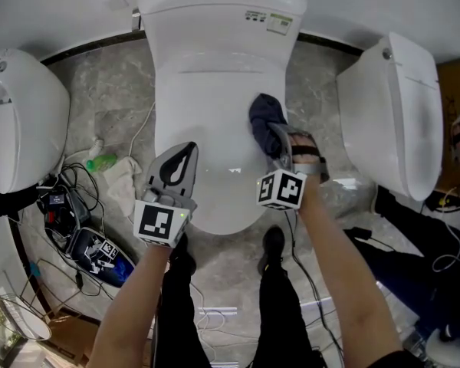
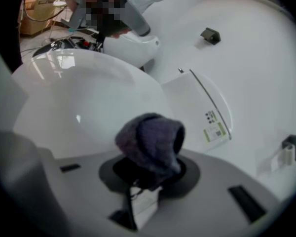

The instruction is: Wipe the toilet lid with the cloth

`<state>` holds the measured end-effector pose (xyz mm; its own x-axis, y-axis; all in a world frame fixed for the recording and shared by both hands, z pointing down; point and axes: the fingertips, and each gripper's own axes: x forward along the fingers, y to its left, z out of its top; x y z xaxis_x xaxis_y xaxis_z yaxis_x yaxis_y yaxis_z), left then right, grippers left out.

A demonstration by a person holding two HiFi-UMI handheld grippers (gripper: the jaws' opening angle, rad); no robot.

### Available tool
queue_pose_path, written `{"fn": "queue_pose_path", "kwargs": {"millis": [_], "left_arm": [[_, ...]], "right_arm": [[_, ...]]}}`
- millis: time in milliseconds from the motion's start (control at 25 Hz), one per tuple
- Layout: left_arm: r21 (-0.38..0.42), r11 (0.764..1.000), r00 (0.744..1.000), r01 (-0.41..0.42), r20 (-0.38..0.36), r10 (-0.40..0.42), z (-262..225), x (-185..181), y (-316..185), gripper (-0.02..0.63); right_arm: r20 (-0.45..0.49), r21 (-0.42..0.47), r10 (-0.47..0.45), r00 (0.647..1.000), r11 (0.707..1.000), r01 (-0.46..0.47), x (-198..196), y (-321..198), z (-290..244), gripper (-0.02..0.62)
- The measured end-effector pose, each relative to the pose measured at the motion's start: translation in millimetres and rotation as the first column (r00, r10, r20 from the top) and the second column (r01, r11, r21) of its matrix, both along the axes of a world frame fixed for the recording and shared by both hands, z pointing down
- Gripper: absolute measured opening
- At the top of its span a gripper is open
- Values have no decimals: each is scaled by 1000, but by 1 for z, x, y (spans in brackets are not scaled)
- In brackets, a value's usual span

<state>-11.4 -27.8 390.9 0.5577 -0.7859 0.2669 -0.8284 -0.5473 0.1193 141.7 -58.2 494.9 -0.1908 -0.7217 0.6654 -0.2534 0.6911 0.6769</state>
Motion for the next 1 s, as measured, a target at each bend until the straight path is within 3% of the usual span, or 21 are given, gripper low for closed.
{"fn": "queue_pose_path", "kwargs": {"millis": [1000], "left_arm": [[22,999,999,-34,-3,34,-15,13,17,9]], "right_arm": [[33,-136,9,999,991,-4,3,173,15,98]]}}
